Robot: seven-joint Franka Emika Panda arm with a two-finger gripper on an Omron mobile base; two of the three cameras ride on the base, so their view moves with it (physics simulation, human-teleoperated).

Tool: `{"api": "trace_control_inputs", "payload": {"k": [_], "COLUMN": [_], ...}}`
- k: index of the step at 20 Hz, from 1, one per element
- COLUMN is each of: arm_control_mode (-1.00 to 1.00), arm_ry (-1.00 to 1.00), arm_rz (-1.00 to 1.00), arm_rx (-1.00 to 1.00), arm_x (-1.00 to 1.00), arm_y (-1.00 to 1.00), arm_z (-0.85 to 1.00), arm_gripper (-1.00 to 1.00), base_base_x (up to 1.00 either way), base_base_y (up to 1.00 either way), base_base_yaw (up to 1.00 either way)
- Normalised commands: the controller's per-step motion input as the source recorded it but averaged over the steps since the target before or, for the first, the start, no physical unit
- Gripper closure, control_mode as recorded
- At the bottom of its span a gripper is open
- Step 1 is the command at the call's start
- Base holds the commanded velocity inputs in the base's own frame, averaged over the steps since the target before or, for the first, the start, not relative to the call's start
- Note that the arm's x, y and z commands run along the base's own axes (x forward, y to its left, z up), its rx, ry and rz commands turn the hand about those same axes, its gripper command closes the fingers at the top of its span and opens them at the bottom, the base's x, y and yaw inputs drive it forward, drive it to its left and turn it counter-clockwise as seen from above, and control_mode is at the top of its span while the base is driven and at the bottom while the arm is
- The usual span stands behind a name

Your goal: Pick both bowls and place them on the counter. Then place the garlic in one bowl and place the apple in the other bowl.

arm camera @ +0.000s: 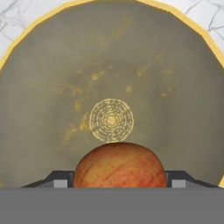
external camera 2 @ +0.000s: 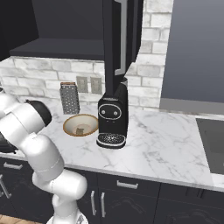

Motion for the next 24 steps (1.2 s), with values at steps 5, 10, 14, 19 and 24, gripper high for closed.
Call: {"api": "trace_control_inputs", "payload": {"k": [5, 10, 14, 19, 24], "arm_control_mode": [-1.0, -1.0, -1.0, -1.0, -1.0], "arm_ry": [0.0, 0.0, 0.0, 0.0, 0.0], "arm_rz": [0.0, 0.0, 0.0, 0.0, -0.02], "arm_rx": [0.0, 0.0, 0.0, 0.0, 0.0], "arm_x": [0.0, 0.0, 0.0, 0.01, 0.0], "arm_y": [0.0, 0.0, 0.0, -0.06, -0.25], "arm_z": [-0.12, -0.05, 0.0, 0.0, 0.01], "arm_gripper": [-1.0, -1.0, -1.0, -1.0, -1.0], "base_base_x": [0.0, 0.0, 0.0, 0.0, 0.0], "base_base_y": [0.0, 0.0, 0.0, 0.0, 0.0], "base_base_yaw": [0.0, 0.0, 0.0, 0.0, 0.0]}}
